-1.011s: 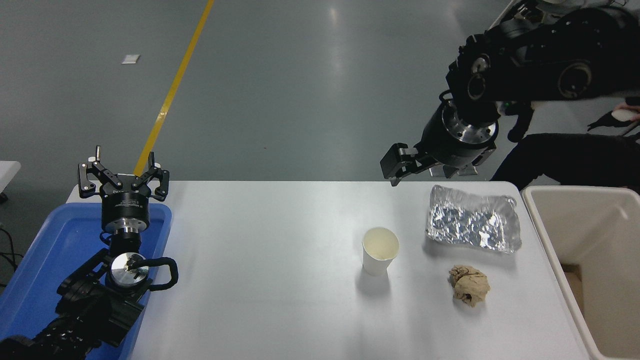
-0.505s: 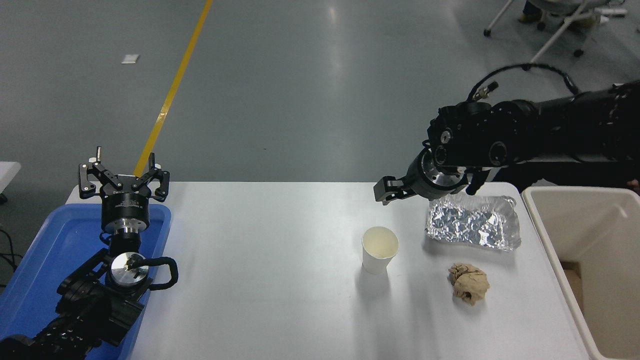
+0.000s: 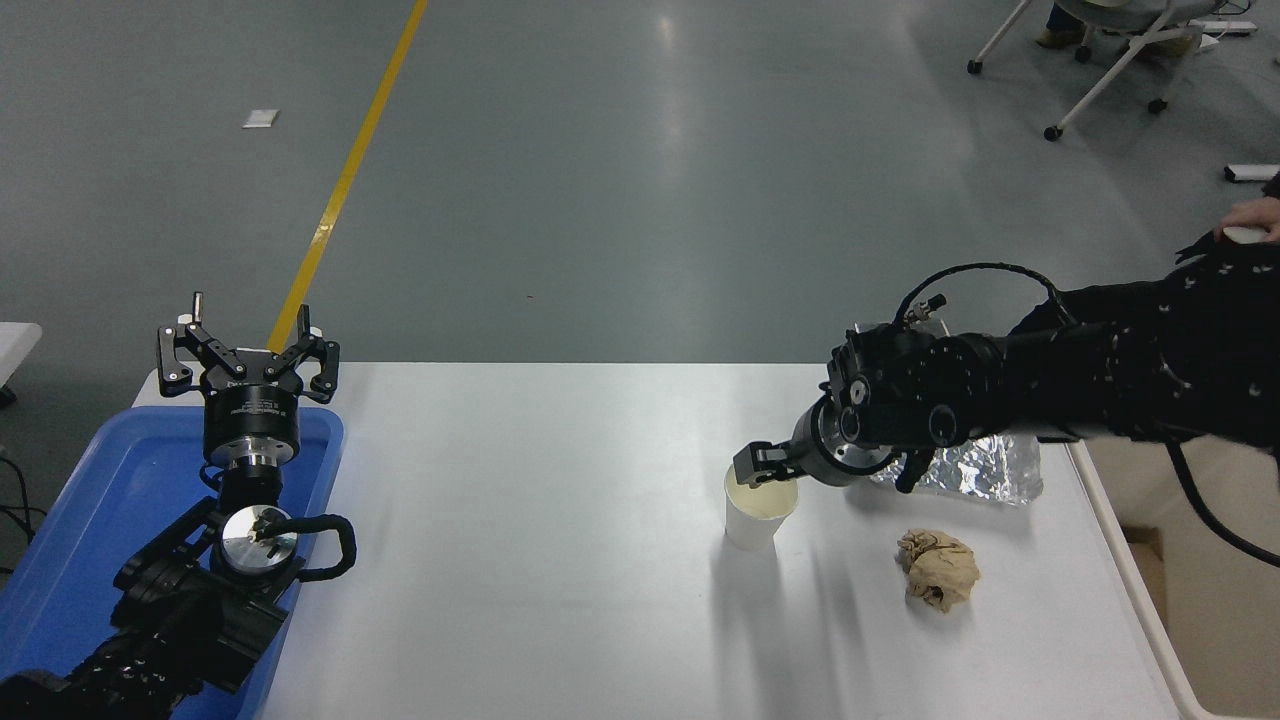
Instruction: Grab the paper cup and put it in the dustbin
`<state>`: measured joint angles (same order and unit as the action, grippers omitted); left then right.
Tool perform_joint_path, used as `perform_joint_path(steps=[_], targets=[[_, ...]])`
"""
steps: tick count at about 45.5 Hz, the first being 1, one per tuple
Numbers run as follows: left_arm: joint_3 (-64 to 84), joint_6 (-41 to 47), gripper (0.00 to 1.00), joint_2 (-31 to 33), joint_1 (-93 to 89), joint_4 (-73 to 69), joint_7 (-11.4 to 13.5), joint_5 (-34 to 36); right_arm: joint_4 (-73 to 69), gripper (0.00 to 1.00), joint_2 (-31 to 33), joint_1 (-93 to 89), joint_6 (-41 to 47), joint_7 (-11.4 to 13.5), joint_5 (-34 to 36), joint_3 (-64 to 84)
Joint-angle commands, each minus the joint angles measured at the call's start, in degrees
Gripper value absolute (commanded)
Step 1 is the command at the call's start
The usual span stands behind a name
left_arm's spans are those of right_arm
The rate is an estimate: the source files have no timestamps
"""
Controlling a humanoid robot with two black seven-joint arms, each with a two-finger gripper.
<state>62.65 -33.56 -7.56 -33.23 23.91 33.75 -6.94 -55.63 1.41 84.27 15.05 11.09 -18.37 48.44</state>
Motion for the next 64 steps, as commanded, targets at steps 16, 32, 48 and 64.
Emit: perform_joint_path(steps=[16,32,48,64], targets=[[0.02,-0.01,0.99,0.00,0.00,0.00,0.00,0.00,0.97,0.00,-0.45,-1.56,-1.61,0.42,-2.02,-0.45],[0.02,-0.01,0.99,0.00,-0.08,0.00,0.00,0.00,-4.74,0.00,1.31,5.02,-0.73,0.42,-3.78,0.70],[0.02,-0.01,0.99,0.00,-0.08,0.00,0.00,0.00,-22.50,0.00,16.25,31.64,8.75,0.24,-3.34,4.03],[0.02,-0.01,0.99,-0.17,0.00,0.00,0.00,0.00,-23.29,0.00,20.65,51.87,24.58,-1.51,-3.25,9.05]])
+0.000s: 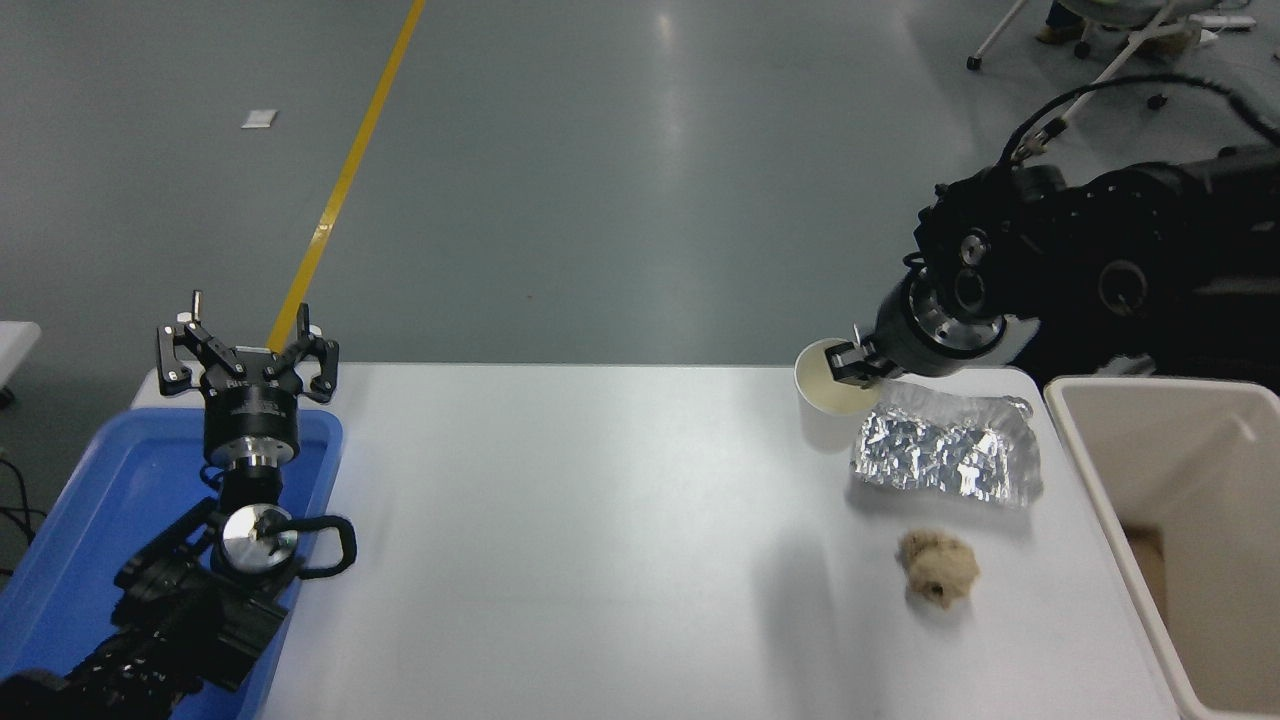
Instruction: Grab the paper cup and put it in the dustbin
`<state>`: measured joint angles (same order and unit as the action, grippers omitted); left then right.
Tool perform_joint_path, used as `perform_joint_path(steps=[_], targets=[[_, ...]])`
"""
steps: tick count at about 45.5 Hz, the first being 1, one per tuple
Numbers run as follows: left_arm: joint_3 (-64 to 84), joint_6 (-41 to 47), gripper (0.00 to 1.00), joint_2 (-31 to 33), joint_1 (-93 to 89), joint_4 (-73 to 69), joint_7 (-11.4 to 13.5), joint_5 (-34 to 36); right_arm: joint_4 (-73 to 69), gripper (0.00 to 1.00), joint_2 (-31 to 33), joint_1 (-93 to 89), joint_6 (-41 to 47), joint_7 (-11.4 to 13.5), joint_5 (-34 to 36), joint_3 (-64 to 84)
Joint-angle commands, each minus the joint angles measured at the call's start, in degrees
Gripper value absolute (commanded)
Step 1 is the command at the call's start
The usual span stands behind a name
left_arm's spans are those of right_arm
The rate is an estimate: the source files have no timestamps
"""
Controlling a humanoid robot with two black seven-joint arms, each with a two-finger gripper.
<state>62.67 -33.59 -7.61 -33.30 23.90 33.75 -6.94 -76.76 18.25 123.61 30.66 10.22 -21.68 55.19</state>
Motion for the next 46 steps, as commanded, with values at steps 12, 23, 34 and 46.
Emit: perform_joint_path(steps=[12,23,34,46], targets=[[0.00,0.01,0.99,-0.03,0.07,0.00,0.00,0.00,-1.38,0.00,5.57,14.38,8.89,-0.64,-0.64,6.41],[0.00,0.01,0.99,-0.03,0.07,0.00,0.00,-0.09,5.47,0.00,14.69,12.54,7.05,-0.64,-4.15,17.05],[0.00,0.01,0.99,-0.03,0.07,0.00,0.00,-0.09,18.74,0.00,26.92,-2.39,-2.09,-0.64,-8.82,16.88],[0.00,0.01,0.99,-0.03,0.07,0.00,0.00,-0.09,29.99,0.00,33.34,-29.63,-18.61,-0.73,-7.68,9.51]])
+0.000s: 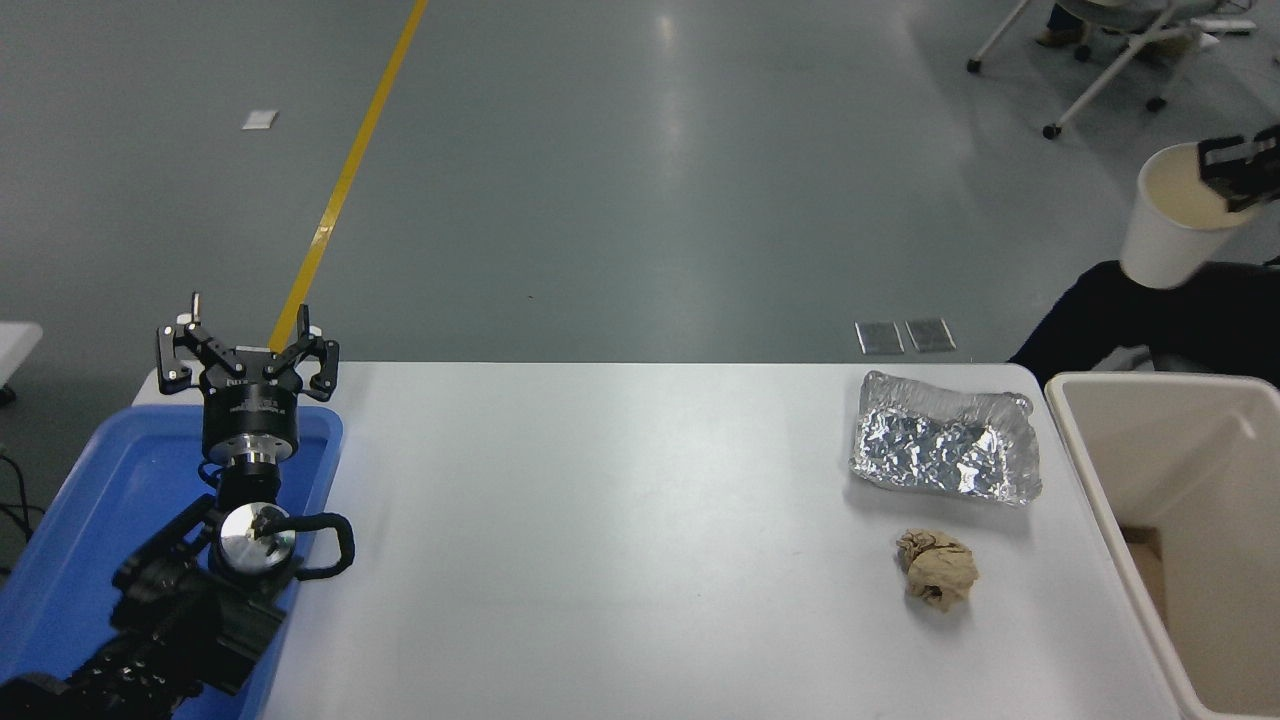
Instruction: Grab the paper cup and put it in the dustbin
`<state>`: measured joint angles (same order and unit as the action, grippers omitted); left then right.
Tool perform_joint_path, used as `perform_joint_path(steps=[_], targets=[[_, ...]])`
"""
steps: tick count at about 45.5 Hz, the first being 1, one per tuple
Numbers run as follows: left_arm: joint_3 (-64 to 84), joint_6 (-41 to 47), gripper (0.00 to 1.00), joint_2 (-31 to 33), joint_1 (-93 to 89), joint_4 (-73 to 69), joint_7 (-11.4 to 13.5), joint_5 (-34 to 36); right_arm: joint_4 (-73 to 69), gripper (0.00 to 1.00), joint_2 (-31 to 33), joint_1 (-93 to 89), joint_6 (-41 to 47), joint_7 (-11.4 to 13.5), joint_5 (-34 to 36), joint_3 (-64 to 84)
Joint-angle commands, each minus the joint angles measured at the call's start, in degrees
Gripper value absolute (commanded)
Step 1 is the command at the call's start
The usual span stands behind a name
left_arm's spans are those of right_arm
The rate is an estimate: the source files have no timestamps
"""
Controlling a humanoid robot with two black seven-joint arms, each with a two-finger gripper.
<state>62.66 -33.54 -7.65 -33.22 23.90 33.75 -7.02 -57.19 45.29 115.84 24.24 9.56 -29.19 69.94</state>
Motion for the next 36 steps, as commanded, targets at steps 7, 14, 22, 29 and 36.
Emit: perform_joint_path(steps=[7,14,22,29,36], targets=[[0.00,-0.04,0.99,0.00,0.00,0.01,0.00,-0.01,15.70,0.00,7.97,-37.68,-15.01,0.02,-0.25,-16.66],[0.00,-0.04,0.99,0.00,-0.09,0.01,0.00,-0.01,19.83,0.00,6.83,-50.17,-18.52,0.28,-0.16,-26.51],[0.00,-0.04,0.99,0.00,-0.09,0.01,0.00,-0.01,24.84,0.00,-0.64,-63.44,-23.18,1.07,2.82,-35.83],[0.00,-0.04,0.99,0.00,-0.09,0.01,0.00,-0.01,29.94,0.00,-6.26,-69.95,-24.94,0.98,7.48,-37.42],[0.00,-0.04,0.99,0.00,-0.09,0.01,0.00,-0.01,31.70,0.00,-9.70,-72.16,-25.29,0.98,10.73,-37.51]])
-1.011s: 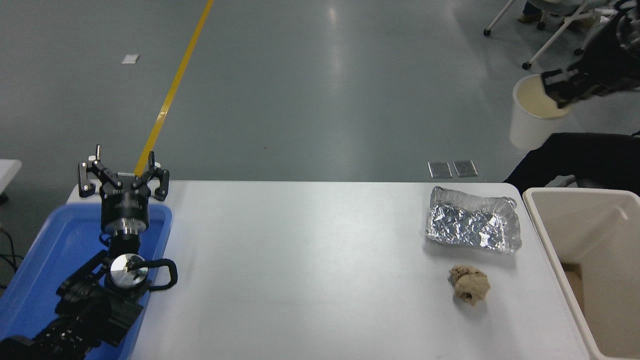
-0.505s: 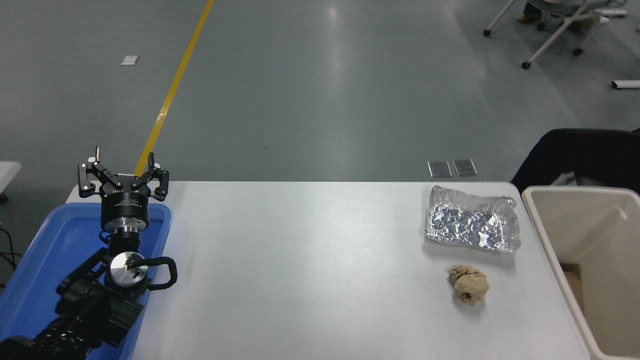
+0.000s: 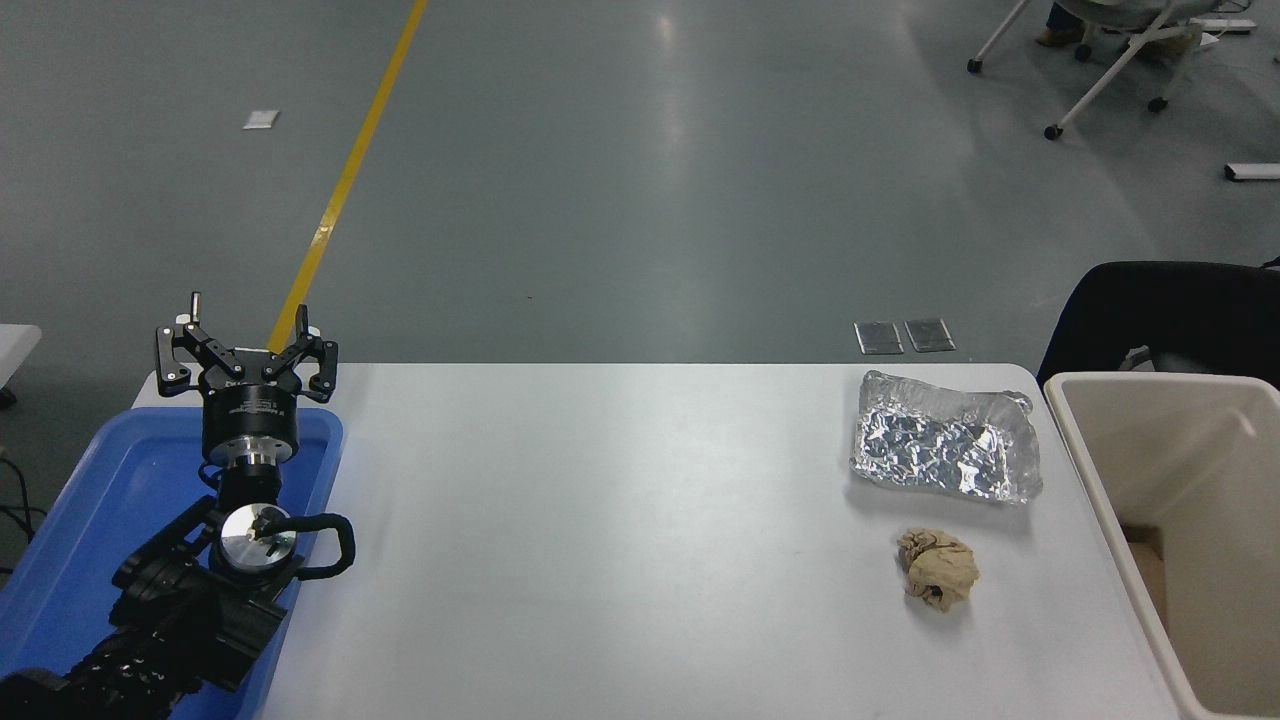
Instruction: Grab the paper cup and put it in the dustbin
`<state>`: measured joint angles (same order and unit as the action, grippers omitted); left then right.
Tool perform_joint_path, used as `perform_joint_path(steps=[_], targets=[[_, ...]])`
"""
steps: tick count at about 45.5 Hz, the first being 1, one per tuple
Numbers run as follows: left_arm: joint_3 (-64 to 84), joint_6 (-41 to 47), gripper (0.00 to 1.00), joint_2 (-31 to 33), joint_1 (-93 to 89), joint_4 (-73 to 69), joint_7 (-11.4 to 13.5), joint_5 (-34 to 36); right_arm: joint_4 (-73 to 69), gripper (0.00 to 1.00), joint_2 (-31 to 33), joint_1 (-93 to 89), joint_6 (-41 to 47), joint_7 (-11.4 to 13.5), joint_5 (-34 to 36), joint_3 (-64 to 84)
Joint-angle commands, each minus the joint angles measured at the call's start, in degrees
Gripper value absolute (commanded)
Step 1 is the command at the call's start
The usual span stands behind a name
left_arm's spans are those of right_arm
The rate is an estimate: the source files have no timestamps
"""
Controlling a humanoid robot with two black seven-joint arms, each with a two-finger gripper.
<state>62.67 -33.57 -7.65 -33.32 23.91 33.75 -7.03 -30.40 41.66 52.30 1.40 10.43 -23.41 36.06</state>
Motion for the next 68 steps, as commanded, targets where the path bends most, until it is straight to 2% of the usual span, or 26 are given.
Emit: perform_joint_path(steps=[1,15,16,18,19,20,21,26,35,41,47,57,68], targets=[[0.00,0.00,0.99,0.00,0.01,0.00,0.00,0.00,4.91,0.00,-6.41,-8.79,-2.46,0.12,5.13,-3.63],[0.00,0.00,0.99,0.00,0.01,0.00,0.00,0.00,4.83,0.01,-7.65,-9.23,-2.90,0.03,5.13,-3.37],[0.00,0.00,0.99,0.00,0.01,0.00,0.00,0.00,4.83,0.14,-7.91,-8.97,-2.90,-0.06,5.21,-3.37],[0.00,0.00,0.99,0.00,0.01,0.00,0.00,0.00,4.83,0.32,-7.91,-8.62,-2.90,-0.14,5.22,-3.37],[0.00,0.00,0.99,0.00,0.01,0.00,0.00,0.00,4.74,0.51,-7.91,-8.53,-2.81,-0.32,5.22,-3.37],[0.00,0.00,0.99,0.00,0.01,0.00,0.00,0.00,4.82,0.78,-7.91,-8.36,-2.98,-0.49,5.22,-3.37],[0.00,0.00,0.99,0.00,0.01,0.00,0.00,0.00,4.83,0.94,-7.91,-7.92,-3.16,-0.58,5.22,-3.45],[0.00,0.00,0.99,0.00,0.01,0.00,0.00,0.00,3.86,1.00,-7.74,-5.37,-2.72,-0.58,5.22,-3.37],[0.00,0.00,0.99,0.09,0.01,0.00,0.00,0.00,1.93,1.00,-4.14,3.58,-2.11,-0.58,4.34,-0.65],[0.00,0.00,0.99,0.09,0.01,0.00,0.00,0.09,-6.76,1.00,-0.18,16.41,-1.49,-0.58,4.42,4.71],[0.00,0.00,0.99,0.09,0.01,0.00,0.00,0.09,-14.14,1.00,-0.26,29.33,-1.23,-0.50,4.42,14.11],[0.00,0.00,0.99,0.09,0.00,0.00,0.00,0.09,-28.12,1.00,-6.85,49.11,3.34,-0.32,5.21,25.02],[0.00,0.00,0.99,0.09,0.01,0.00,0.00,0.09,-39.11,1.00,-18.36,61.51,14.76,-0.23,5.30,25.55]])
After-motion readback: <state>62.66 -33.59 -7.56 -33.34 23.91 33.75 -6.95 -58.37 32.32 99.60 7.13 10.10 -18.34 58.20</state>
